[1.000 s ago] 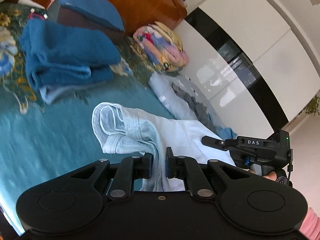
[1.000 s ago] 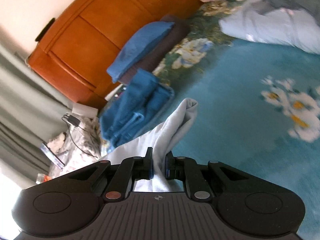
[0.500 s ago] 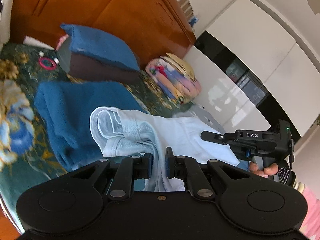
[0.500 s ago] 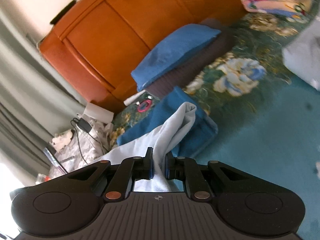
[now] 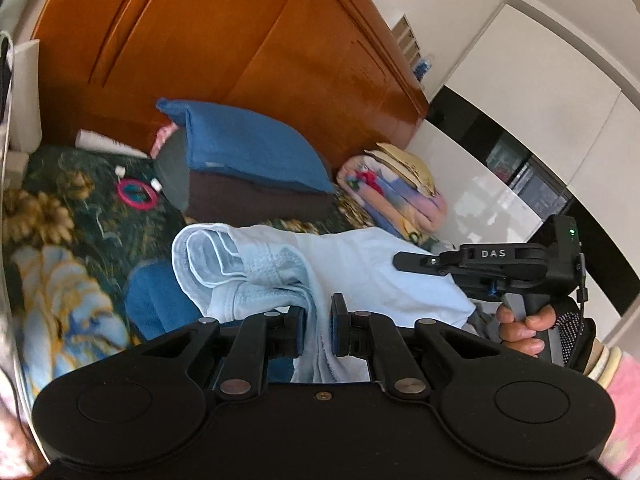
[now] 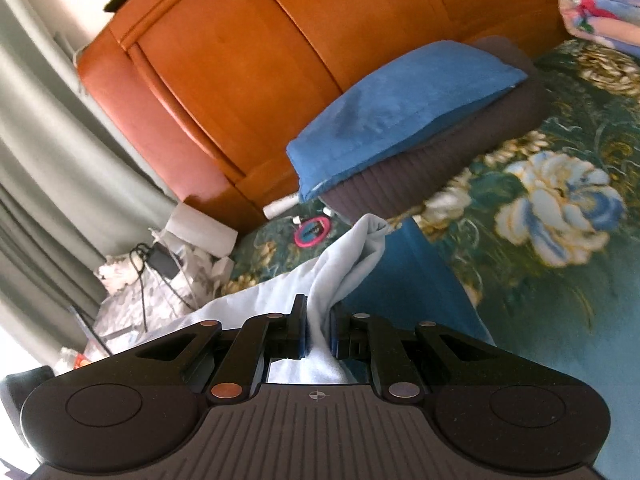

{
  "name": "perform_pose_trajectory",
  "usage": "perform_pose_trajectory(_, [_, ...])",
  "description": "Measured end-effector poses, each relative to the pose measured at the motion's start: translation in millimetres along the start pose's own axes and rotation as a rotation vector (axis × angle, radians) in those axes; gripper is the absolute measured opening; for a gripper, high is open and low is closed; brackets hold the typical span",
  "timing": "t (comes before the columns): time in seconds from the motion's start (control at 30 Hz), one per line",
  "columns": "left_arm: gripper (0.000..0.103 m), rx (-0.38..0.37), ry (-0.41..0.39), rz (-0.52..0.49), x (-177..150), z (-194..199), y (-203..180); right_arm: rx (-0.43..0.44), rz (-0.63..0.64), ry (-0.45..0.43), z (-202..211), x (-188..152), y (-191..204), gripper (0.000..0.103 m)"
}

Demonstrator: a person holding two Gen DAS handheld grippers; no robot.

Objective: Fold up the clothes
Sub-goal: 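Carry the folded t-shirt with both grippers to the stack of folded clothes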

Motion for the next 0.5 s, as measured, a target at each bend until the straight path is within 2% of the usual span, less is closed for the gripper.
perform_pose_trajectory(0.17, [0.008,0.020,-0.015,-0.014,19.9,-24.6,30.5,0.005,0.032,0.022,-33.1,16.6,-9.9,0.008])
perform_pose_trajectory(0.37, [0.009,0.034,0.018,-0.019,-2.3,-52.1,24.4,-0.002,0.030,0.048,-59.3,13.1,-34.5,0.008])
perform_pose_trajectory(0.47, [0.009,0.028,0.020,0.010,-6.4,-60.0,47.3,-0.003,-0.001,0.044,-64.8,7.6,-51.4,0.008])
perform_pose_trajectory(0.5, [0.009,0.025,0.021,0.019,-6.1,-65.5,40.5,-0.004,-0.015,0.045,-66.5,4.9,-58.0,0.008])
Point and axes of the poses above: each gripper's, at about its wrist camera, not at the fingertips, and z roughly against the way its jaws point, y to its left, x to its top, the point moved 9 cm from there along -z, roughly the way its jaws point, and after that the axes turned 5 degrees about z, right-handed, at the moved point
